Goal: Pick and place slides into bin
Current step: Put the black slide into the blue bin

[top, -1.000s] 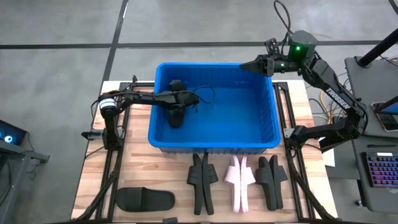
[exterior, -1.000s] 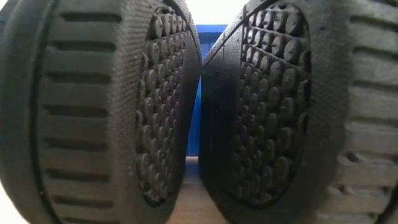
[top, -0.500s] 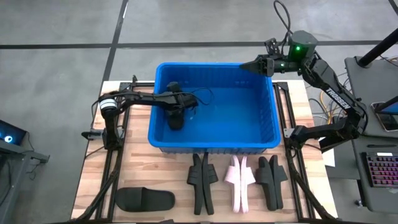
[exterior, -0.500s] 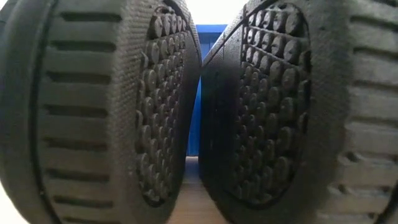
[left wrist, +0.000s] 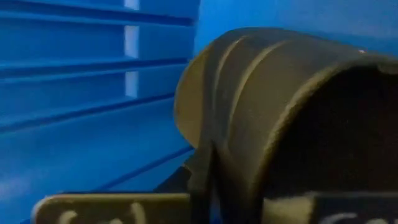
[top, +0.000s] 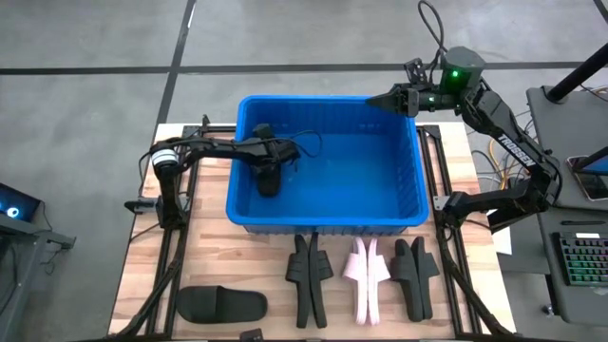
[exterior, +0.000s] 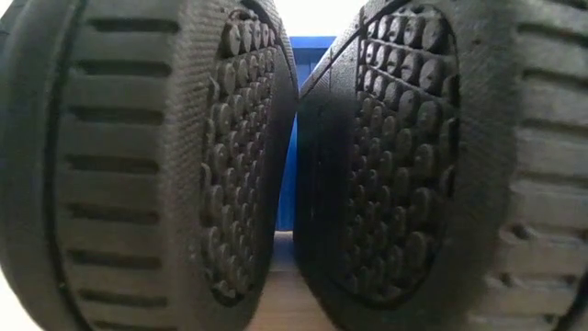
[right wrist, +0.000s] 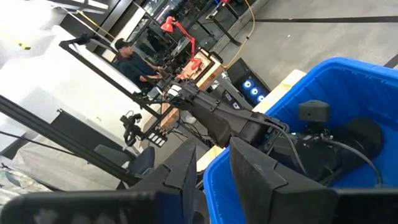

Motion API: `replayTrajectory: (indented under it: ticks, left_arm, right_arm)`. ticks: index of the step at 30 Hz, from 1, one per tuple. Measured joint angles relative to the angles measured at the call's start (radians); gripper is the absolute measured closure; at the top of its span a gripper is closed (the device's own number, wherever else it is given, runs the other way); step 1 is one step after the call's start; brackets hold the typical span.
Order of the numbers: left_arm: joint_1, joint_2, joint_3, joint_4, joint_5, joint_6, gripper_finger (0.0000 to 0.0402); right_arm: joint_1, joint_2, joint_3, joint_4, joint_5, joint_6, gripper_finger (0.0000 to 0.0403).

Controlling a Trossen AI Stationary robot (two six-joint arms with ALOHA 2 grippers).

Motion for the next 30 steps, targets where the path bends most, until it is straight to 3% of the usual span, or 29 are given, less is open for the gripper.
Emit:
replayTrajectory:
  ticks: [4, 12, 17, 23, 30]
  left_arm:
    - [0.008, 0.000, 0.000, -0.006, 0.109, 0.016, 0.0303]
    - [0.014, -0.033, 0.001, -0.021, 0.207, 0.013, 0.0159]
    - [0.030, -0.066, 0.002, -0.051, 0.331, 0.017, 0.0094]
    - [0.032, -0.091, 0.024, -0.150, 0.402, 0.018, 0.0054]
    - [0.031, -0.102, 0.073, -0.200, 0.470, 0.117, 0.0052]
  right_arm:
    - [0.000, 0.000, 0.000, 0.000, 0.000, 0.000, 0.0320]
    - [0.000, 0.000, 0.000, -0.003, 0.000, -0.021, 0.0318]
    - [0.000, 0.000, 0.000, -0.004, 0.000, -0.027, 0.0313]
    - [0.000, 0.000, 0.000, -0.007, 0.000, -0.048, 0.0313]
    - [0.000, 0.000, 0.000, -0.007, 0.000, -0.060, 0.0321]
